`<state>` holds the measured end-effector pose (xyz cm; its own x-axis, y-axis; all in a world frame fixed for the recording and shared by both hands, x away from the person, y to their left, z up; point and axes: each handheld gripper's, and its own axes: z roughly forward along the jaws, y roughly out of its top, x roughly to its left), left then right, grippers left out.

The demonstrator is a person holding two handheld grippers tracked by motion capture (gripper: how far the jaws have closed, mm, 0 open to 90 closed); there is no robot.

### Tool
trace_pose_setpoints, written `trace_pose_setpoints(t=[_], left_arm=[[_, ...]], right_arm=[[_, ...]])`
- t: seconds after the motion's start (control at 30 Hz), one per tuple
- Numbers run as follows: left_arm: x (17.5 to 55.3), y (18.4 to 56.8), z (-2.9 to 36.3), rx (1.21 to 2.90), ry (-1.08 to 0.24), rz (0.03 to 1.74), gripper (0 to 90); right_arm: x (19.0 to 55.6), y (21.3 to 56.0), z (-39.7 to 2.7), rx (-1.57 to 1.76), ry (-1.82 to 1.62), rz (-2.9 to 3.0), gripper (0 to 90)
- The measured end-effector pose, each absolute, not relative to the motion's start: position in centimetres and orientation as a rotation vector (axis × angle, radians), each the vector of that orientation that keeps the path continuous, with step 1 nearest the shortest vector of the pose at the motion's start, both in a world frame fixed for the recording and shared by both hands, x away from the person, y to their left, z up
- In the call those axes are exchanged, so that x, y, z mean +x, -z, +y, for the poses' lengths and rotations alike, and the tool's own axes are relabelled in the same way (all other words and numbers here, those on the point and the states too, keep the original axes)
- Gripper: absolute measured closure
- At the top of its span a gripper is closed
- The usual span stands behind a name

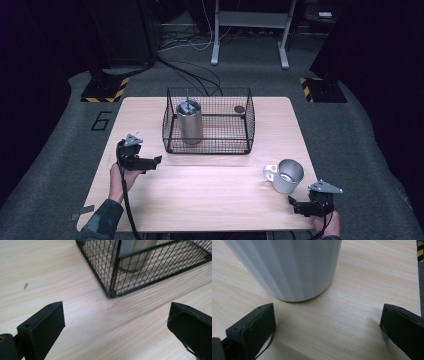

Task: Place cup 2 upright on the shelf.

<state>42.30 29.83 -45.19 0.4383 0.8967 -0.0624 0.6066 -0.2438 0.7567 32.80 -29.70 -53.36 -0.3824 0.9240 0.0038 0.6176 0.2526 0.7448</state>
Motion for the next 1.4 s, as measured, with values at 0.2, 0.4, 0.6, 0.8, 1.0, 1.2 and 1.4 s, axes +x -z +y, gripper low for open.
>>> trace_pose_setpoints(t=[0.2,0.4,0.6,0.8,1.0,1.2,1.4], left_arm=[[42.4,48.8,31.5,1.958,-0.441,1.355,0.1],[42.7,50.9,32.5,1.971,-0.467,1.384,0.1],[43.3,51.9,33.0,1.945,-0.456,1.410,0.1],[43.8,52.6,33.2,1.975,-0.489,1.387,0.0],[43.8,53.0,32.9,1.977,-0.567,1.369,0.4],[43.8,53.1,32.7,1.989,-0.585,1.368,0.0],[43.8,53.1,32.6,1.985,-0.588,1.377,0.2]], right_arm=[[32.8,53.4,-29.7,1.402,-0.938,2.091,0.0],[32.8,53.4,-29.7,1.402,-0.937,2.092,0.0],[32.8,53.4,-29.7,1.402,-0.935,2.093,0.0],[32.8,53.3,-29.7,1.401,-0.942,2.091,0.0],[32.8,53.3,-29.7,1.396,-0.940,2.094,0.1],[32.7,53.4,-29.5,1.399,-0.939,2.089,0.0],[32.5,53.4,-29.6,1.389,-0.940,2.078,0.0]])
